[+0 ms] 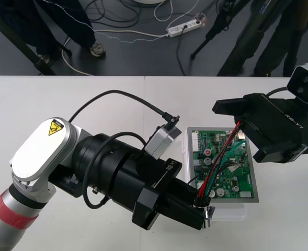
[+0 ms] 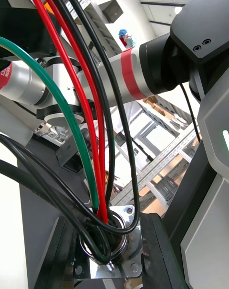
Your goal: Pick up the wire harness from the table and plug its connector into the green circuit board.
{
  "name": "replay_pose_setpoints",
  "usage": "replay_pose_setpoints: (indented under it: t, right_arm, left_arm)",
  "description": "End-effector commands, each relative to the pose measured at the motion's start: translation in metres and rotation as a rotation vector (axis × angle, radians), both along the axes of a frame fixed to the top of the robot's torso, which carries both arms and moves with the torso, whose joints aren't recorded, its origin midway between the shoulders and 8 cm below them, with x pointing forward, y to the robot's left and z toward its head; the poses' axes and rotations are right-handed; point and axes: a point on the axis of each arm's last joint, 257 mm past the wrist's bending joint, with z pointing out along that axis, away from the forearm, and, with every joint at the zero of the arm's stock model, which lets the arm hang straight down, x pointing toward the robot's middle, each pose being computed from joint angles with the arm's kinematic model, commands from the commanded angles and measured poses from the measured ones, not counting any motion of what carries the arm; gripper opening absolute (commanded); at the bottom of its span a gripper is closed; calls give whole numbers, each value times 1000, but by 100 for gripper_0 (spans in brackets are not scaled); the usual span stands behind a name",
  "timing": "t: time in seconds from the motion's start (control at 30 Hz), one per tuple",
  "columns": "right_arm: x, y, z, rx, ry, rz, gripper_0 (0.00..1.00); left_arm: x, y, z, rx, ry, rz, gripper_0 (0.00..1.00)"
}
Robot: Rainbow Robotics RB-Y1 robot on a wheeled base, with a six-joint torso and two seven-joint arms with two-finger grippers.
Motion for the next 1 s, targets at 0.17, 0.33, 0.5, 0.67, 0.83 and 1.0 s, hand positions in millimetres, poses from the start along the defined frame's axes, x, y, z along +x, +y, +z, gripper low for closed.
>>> replay_pose_setpoints:
  t: [0.17,0.33,0.5,0.67,0.83,1.0]
  right_arm:
    - [-17,5,21,5,36,96,100]
    - [-18,3,24,14,65,110,100]
    - [-18,2,26,15,80,116,100]
    - [-19,1,29,24,98,127,100]
    - [-19,0,30,22,115,133,100]
    - [-16,-1,31,25,132,131,100]
  left_arm:
    - [-7,2,-4,29,76,-5,0]
    - [-7,3,-4,29,82,-5,0]
    - [-7,4,-5,30,83,-1,0]
    - [-9,7,-7,35,87,-10,0]
    - [-10,8,-4,28,96,-15,0]
    - [-10,9,-4,27,102,-16,0]
